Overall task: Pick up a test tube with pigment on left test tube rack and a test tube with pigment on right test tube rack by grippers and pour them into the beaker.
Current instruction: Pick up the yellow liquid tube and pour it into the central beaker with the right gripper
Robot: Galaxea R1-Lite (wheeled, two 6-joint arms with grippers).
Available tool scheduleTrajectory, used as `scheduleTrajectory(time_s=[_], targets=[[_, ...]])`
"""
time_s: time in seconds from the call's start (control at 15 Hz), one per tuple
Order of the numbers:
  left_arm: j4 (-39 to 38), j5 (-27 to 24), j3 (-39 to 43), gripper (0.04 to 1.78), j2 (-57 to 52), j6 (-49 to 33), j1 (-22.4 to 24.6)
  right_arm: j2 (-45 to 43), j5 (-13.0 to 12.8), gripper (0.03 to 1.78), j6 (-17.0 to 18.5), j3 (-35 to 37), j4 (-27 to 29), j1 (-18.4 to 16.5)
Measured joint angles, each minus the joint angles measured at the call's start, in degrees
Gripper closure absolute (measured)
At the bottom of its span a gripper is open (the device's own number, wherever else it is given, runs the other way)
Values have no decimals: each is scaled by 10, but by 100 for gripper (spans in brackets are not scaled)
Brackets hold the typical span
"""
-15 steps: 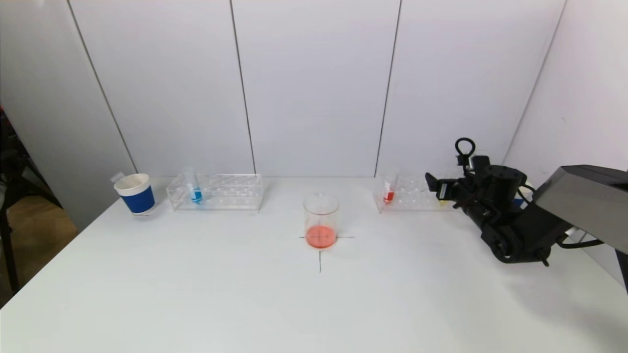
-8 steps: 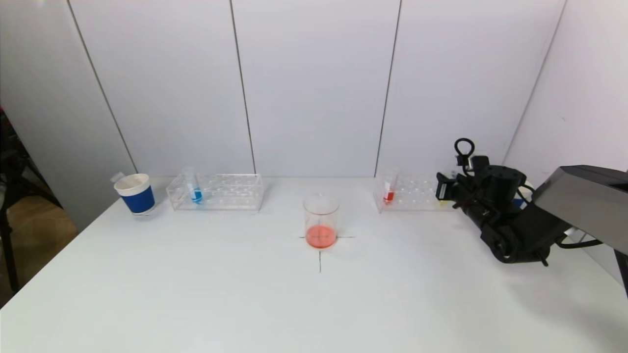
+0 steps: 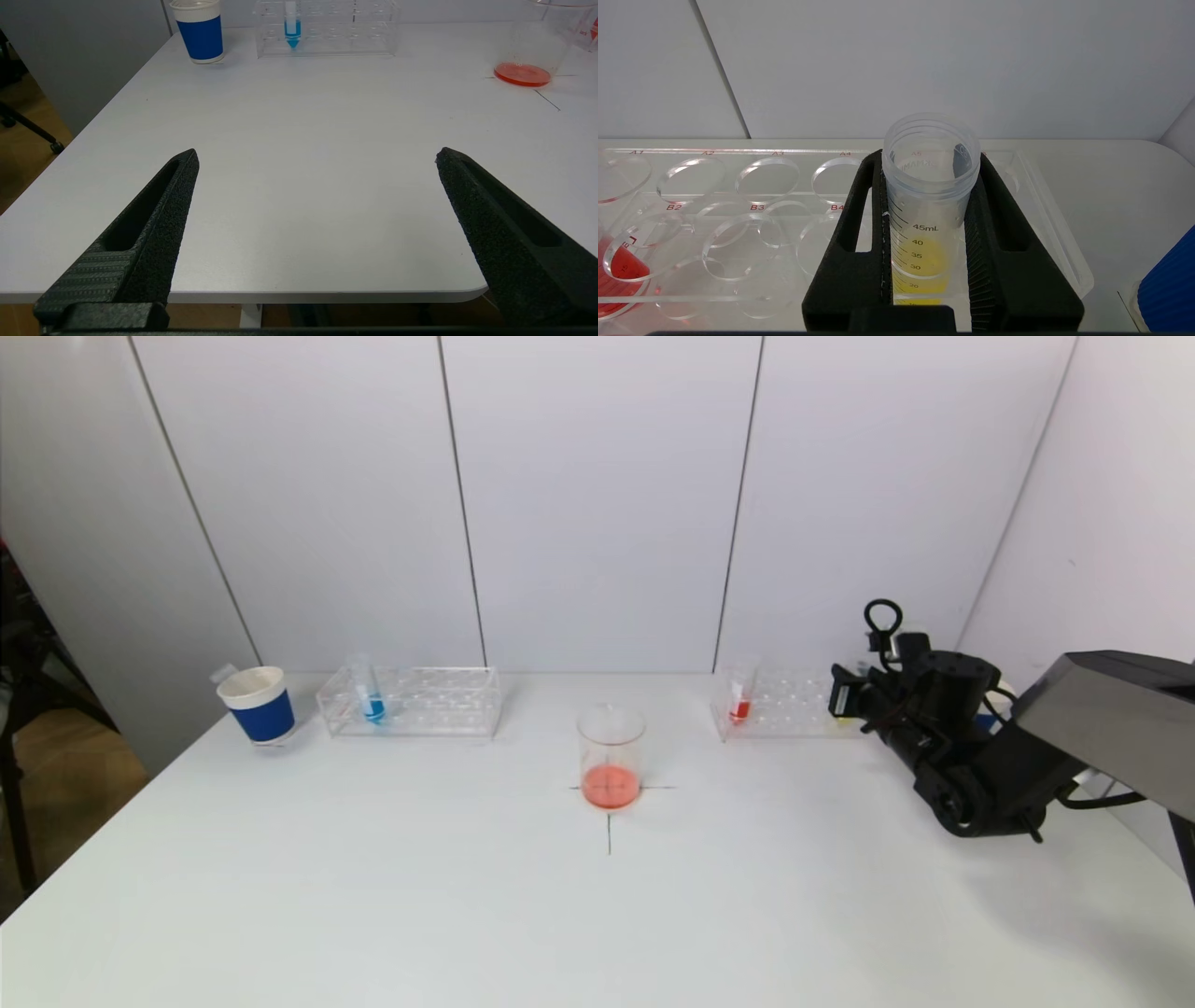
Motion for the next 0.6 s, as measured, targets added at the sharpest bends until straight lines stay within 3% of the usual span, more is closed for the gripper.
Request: scheduleTrajectory(time_s=[0.4,0.6], targets=[[0,0,0,5,0,0,0,-11,0,131,-16,-6,7,4],[0,0,0,5,0,0,0,-27,0,131,-19,-13,39,4]])
